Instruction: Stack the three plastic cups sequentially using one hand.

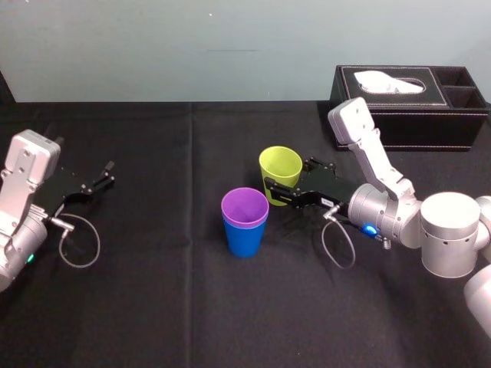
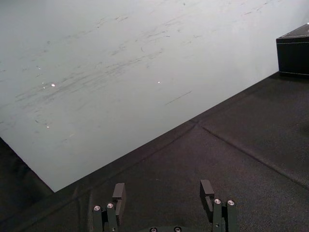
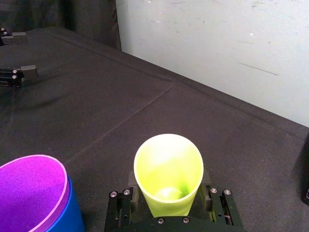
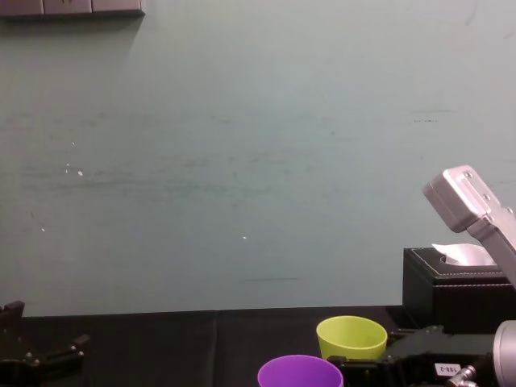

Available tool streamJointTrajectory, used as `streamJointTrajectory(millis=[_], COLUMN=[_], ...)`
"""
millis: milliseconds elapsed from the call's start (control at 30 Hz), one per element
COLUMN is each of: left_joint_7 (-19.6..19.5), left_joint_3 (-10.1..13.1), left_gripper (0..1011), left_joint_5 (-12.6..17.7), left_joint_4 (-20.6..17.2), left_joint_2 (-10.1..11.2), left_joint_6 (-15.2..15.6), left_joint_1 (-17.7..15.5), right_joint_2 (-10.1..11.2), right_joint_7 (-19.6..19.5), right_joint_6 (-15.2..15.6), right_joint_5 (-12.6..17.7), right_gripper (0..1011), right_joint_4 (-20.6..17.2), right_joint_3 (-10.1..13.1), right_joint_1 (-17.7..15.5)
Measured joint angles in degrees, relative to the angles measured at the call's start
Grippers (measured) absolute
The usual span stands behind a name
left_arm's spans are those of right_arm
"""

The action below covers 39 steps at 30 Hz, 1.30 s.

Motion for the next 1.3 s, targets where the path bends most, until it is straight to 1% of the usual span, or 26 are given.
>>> streamJointTrajectory(millis=[400,467,500,533,800,833,900,933,1000,1033,1067,1133,1300], left_joint_7=[0.00,0.00,0.00,0.00,0.00,0.00,0.00,0.00,0.00,0.00,0.00,0.00,0.00], left_joint_3=[0.00,0.00,0.00,0.00,0.00,0.00,0.00,0.00,0.00,0.00,0.00,0.00,0.00], left_gripper=[1011,1011,1011,1011,1011,1011,1011,1011,1012,1011,1011,1011,1011], left_joint_5=[0.00,0.00,0.00,0.00,0.00,0.00,0.00,0.00,0.00,0.00,0.00,0.00,0.00], left_joint_4=[0.00,0.00,0.00,0.00,0.00,0.00,0.00,0.00,0.00,0.00,0.00,0.00,0.00], left_joint_2=[0.00,0.00,0.00,0.00,0.00,0.00,0.00,0.00,0.00,0.00,0.00,0.00,0.00], left_joint_6=[0.00,0.00,0.00,0.00,0.00,0.00,0.00,0.00,0.00,0.00,0.00,0.00,0.00], left_joint_1=[0.00,0.00,0.00,0.00,0.00,0.00,0.00,0.00,0.00,0.00,0.00,0.00,0.00], right_joint_2=[0.00,0.12,0.33,0.33,2.53,3.10,3.65,4.23,4.79,5.33,5.33,6.26,7.56], right_joint_7=[0.04,0.03,-0.22,-0.22,-1.83,-2.05,-2.14,-2.15,-2.13,-2.12,-2.12,-2.07,-1.63], right_joint_6=[0.00,0.06,0.31,0.31,3.79,4.62,5.36,6.04,6.71,7.29,7.29,8.25,9.30], right_joint_5=[0.02,0.04,0.16,0.16,1.41,1.65,1.94,2.29,2.68,2.94,2.94,3.43,3.80], right_gripper=[732,732,732,732,732,732,732,732,732,732,732,732,732], right_joint_4=[0.00,-0.66,-1.60,-1.60,-10.10,-11.91,-13.74,-15.51,-17.13,-18.64,-18.64,-21.22,-24.41], right_joint_3=[0.00,0.20,0.55,0.55,3.14,3.59,4.07,4.55,4.92,5.15,5.15,5.40,5.18], right_joint_1=[0.00,-0.36,-0.86,-0.86,-4.32,-4.92,-5.49,-5.98,-6.43,-6.77,-6.77,-7.27,-7.68])
